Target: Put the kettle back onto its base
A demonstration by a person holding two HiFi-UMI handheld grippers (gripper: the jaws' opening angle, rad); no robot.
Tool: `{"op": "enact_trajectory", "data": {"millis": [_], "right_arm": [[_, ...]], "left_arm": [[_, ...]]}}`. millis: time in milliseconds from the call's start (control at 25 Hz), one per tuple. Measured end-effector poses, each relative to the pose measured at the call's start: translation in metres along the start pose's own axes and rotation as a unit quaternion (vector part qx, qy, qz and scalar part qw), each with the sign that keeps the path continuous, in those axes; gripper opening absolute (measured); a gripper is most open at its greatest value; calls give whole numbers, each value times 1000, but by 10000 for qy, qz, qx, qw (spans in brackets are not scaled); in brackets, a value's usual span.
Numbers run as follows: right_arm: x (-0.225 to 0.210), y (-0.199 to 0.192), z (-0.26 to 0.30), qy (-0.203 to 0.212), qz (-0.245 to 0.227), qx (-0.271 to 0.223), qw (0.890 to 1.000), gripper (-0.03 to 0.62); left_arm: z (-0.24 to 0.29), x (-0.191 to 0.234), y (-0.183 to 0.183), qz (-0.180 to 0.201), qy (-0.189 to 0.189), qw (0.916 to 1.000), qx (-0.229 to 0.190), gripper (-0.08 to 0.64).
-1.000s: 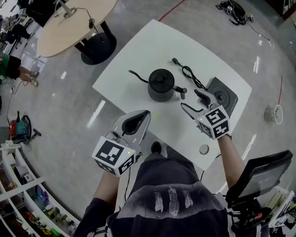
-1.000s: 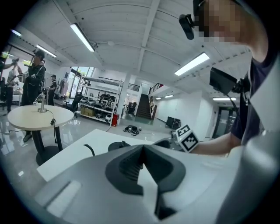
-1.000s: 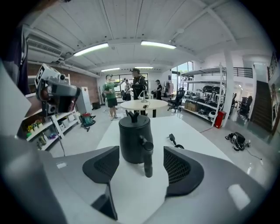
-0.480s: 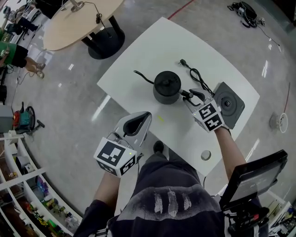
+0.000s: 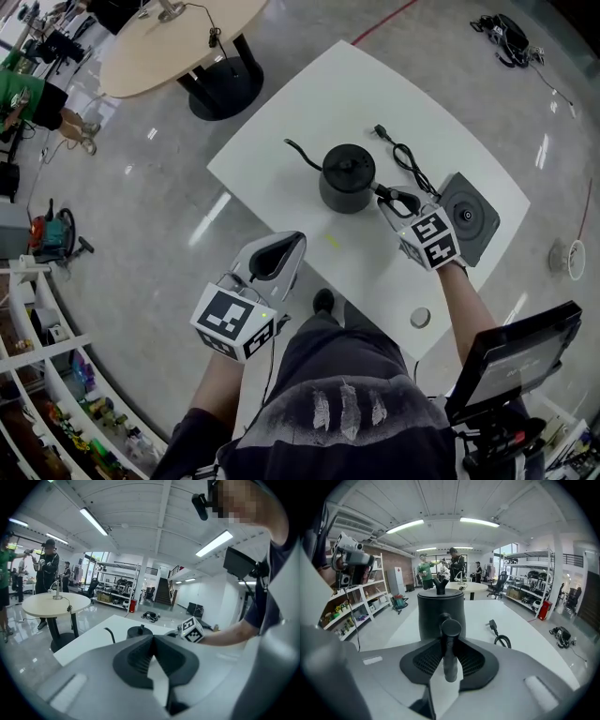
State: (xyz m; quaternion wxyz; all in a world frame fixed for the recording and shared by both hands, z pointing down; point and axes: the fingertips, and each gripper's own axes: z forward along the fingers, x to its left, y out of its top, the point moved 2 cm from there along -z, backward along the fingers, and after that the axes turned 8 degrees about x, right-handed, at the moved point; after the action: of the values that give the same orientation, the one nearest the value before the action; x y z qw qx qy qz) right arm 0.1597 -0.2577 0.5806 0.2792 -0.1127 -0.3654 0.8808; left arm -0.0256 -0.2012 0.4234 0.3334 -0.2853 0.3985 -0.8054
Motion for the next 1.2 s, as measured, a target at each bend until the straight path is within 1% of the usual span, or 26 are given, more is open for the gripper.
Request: {"op": "enact_trajectory", "data": {"millis": [80, 160, 360, 520, 560, 600, 640, 680, 760, 800, 840, 1000, 1200], "right_arm": [[0, 4, -2, 51, 72, -26, 10000, 98], [2, 5, -2, 118, 41, 26, 9999, 98], [6, -6, -1, 135, -162, 86, 9997, 100], [7, -5, -2, 151, -310, -38, 9994, 104], [8, -3, -2, 182, -348, -82, 9992, 136], [8, -1, -1, 225, -379, -105, 9990, 214], [8, 0, 1, 256, -419, -95, 9987, 251], [9, 1, 2, 256, -489, -66, 9985, 239], [11, 3, 3, 235, -658, -29, 9976, 133], [13, 4, 2, 266, -682, -37, 9973, 91], [15, 5, 1, 317, -655, -53, 9973, 75], [20, 7, -2, 418, -524, -39, 9977, 67], [19, 14, -5, 488, -159, -172, 9985, 64]], "left_arm": [[-4, 3, 0, -10, 47, 10000, -4, 0], [-8, 7, -1, -28, 76, 10000, -4, 0], [-7, 8, -4, -60, 46, 10000, 17, 0], [-6, 8, -4, -50, 12, 10000, 37, 0], [-6, 8, -4, -48, 9, 10000, 44, 0], [-6, 7, -4, -47, 8, 10000, 54, 0], [-6, 6, -3, -46, 8, 10000, 66, 0], [-6, 5, -3, -43, 11, 10000, 78, 0], [-7, 4, -3, -36, 32, 9999, 102, 0], [-8, 4, -3, -34, 50, 9999, 113, 0], [-9, 5, -3, -35, 72, 9999, 125, 0], [-11, 14, -6, -60, 185, 9997, 170, 0], [-10, 21, -3, -58, 217, 9996, 143, 0]]}}
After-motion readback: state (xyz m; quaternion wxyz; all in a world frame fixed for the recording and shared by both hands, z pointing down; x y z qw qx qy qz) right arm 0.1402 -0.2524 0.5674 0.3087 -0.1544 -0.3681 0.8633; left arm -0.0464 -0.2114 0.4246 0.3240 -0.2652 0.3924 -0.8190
